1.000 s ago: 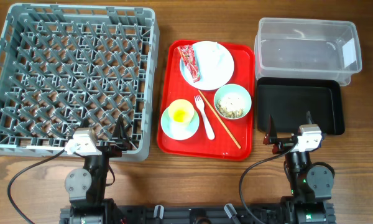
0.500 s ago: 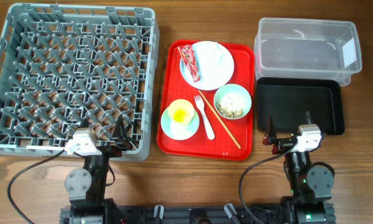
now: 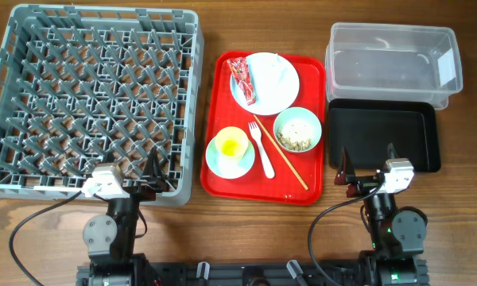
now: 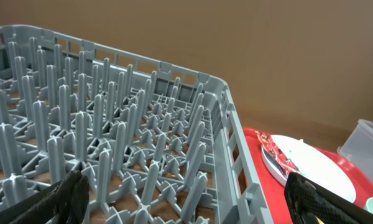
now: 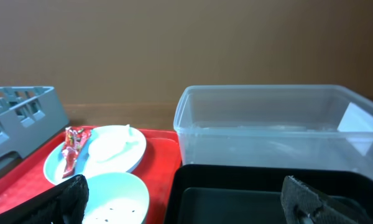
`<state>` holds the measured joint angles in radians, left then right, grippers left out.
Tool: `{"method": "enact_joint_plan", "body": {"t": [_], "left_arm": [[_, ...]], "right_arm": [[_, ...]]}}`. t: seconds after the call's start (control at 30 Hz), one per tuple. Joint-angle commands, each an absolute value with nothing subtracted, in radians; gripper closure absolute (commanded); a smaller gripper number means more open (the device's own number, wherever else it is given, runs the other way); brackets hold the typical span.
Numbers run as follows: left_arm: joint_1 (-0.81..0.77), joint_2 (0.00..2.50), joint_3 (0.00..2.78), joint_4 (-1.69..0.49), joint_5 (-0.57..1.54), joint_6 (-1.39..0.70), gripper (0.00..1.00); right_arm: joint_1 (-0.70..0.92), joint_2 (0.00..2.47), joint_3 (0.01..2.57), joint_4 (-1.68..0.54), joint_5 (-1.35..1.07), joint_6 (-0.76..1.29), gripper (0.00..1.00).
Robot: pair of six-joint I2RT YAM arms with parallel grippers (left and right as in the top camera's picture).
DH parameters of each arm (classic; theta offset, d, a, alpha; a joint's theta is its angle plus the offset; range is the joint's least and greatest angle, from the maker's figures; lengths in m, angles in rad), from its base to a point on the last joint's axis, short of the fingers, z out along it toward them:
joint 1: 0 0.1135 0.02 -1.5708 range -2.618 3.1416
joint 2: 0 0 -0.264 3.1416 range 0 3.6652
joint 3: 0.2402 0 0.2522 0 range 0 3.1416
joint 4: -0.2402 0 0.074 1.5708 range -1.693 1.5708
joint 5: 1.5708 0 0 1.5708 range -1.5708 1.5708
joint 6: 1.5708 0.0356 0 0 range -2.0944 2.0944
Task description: Sort waste into correct bins and load items into the dishwasher rack
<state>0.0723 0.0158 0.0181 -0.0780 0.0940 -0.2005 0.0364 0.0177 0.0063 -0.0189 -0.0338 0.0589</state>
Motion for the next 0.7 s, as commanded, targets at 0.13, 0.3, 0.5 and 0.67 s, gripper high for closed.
{"method": "enact_joint_plan", "body": {"t": [0.13, 0.3, 0.5, 0.67], "left_arm": [[0.075, 0.154, 0.150, -0.130, 0.084, -0.217, 0.01], [0.075, 0.343, 0.263, -0.157, 0.094, -0.221, 0.00], [0.075, 0.527, 0.390, -0.241, 0.104, -0.221, 0.00], [0.075, 0.628, 0.474, -0.337, 0.146, -0.220, 0.00]], "right_arm": [[0.034, 0.034, 0.087, -0.101, -0.087, 0.107, 0.00], [0.034, 0.121, 0.171, -0.170, -0.087, 0.107, 0.00], [0.034, 0.294, 0.307, -0.261, -0.088, 0.105, 0.00], [0.034, 0.472, 0.460, -0.369, -0.104, 0.105, 0.00]]}}
